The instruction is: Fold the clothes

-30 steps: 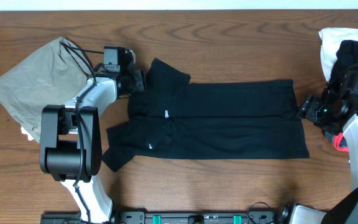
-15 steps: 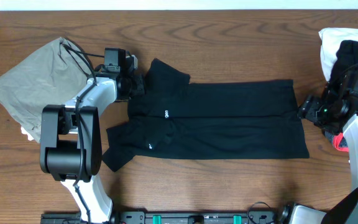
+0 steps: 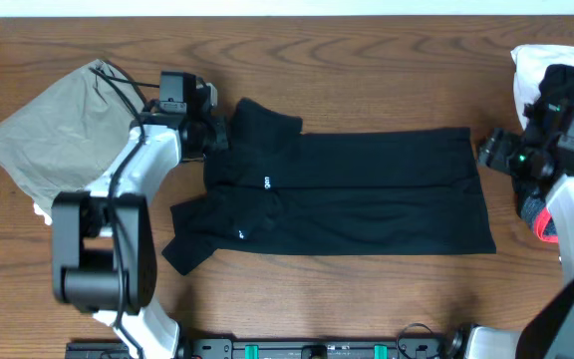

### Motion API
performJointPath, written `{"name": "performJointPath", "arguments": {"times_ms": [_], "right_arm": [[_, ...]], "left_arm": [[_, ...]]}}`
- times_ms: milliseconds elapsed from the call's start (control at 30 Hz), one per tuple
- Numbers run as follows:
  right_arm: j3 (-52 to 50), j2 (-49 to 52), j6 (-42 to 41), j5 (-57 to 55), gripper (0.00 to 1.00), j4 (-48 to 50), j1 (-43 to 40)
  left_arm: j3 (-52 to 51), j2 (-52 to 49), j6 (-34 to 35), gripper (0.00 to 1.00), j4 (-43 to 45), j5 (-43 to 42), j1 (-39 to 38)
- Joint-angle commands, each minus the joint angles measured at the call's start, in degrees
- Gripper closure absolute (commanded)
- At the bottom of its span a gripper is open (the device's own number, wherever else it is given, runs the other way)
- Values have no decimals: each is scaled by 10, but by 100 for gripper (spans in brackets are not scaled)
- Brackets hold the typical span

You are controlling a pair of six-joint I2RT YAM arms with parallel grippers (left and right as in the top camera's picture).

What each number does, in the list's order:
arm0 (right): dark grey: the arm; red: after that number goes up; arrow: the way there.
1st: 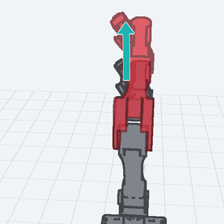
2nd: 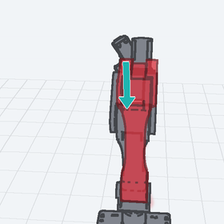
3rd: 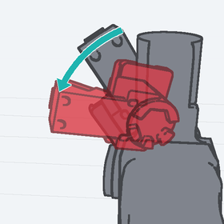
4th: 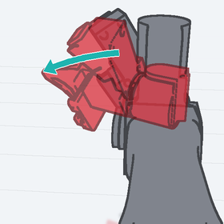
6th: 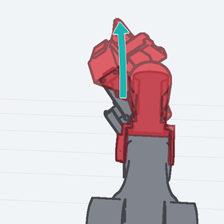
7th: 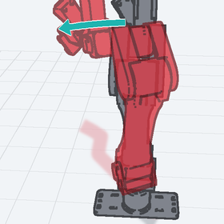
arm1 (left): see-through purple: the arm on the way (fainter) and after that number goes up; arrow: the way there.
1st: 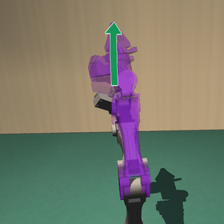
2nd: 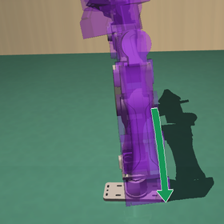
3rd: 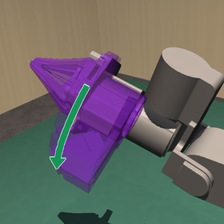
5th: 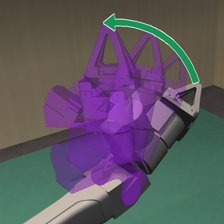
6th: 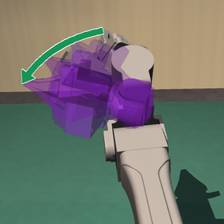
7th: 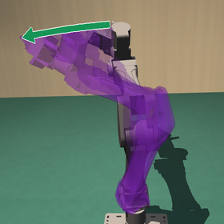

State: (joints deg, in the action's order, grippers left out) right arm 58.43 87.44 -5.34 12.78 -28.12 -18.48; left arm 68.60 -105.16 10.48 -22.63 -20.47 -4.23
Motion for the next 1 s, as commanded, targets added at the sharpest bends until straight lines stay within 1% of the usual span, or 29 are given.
{"name": "performJointPath", "arguments": {"times_ms": [0, 100, 233, 367, 533, 667, 767, 833, 933, 967], "right_arm": [[2, 54, 14, 21, 21, 48, 16], [2, 104, 14, 32, 16, 113, 20], [2, 175, 8, 59, 16, 190, 23], [2, 222, 3, 76, 16, 242, 27], [2, 257, -8, 87, 16, 279, 33], [2, 261, -8, 87, 17, 286, 33], [2, 261, -9, 89, 25, 285, 33], [2, 261, -10, 89, 35, 284, 33], [2, 261, -11, 89, 60, 284, 33], [2, 261, -13, 89, 65, 284, 33]], "left_arm": [[10, 32, 1, 94, -17, -28, 2], [10, 39, 3, 94, -25, -43, 2], [10, 39, 3, 94, -30, -44, 1], [10, 39, 3, 94, -37, -44, 1], [10, 39, 3, 94, -39, -44, 1], [10, 39, 3, 94, -39, -44, 1], [10, 39, 3, 94, -39, -44, 1], [10, 39, 3, 94, -39, -43, 1], [10, 39, 3, 94, -39, -43, 1], [10, 39, 3, 94, -39, -43, 1]]}}
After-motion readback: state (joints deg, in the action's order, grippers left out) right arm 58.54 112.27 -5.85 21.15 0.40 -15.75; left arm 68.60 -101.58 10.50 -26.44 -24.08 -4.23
